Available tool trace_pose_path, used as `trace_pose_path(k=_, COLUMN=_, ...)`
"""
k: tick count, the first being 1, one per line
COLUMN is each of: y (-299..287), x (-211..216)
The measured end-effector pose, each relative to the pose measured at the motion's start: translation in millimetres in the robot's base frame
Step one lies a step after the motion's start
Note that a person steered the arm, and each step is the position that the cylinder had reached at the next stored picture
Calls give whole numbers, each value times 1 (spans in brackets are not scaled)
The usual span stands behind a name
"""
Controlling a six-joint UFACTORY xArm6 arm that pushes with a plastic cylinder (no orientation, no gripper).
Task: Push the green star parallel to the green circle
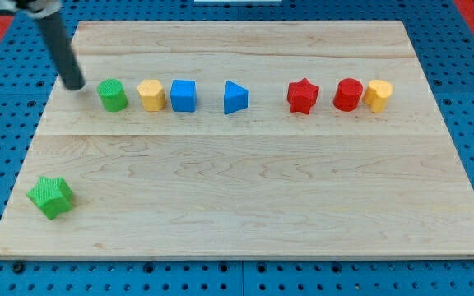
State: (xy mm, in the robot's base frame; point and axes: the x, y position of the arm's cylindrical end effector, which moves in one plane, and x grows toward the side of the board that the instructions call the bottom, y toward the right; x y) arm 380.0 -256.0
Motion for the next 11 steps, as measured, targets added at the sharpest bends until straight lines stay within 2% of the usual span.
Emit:
trace_pose_path(k=1, y=85, x=97)
trace_pose_path(k=2, y=153, x=169)
trace_pose_path(k=3, y=85, x=216)
trace_pose_path(k=4, y=15, x=194)
trace_pose_path(k=6, y=-2, x=102)
trace_pose_path(k=8, y=-9, x=51)
trace_pose_path(k=9, y=5, x=13)
trace_pose_path(k=10, y=11, x=0)
trace_pose_path(k=11, y=10, x=57)
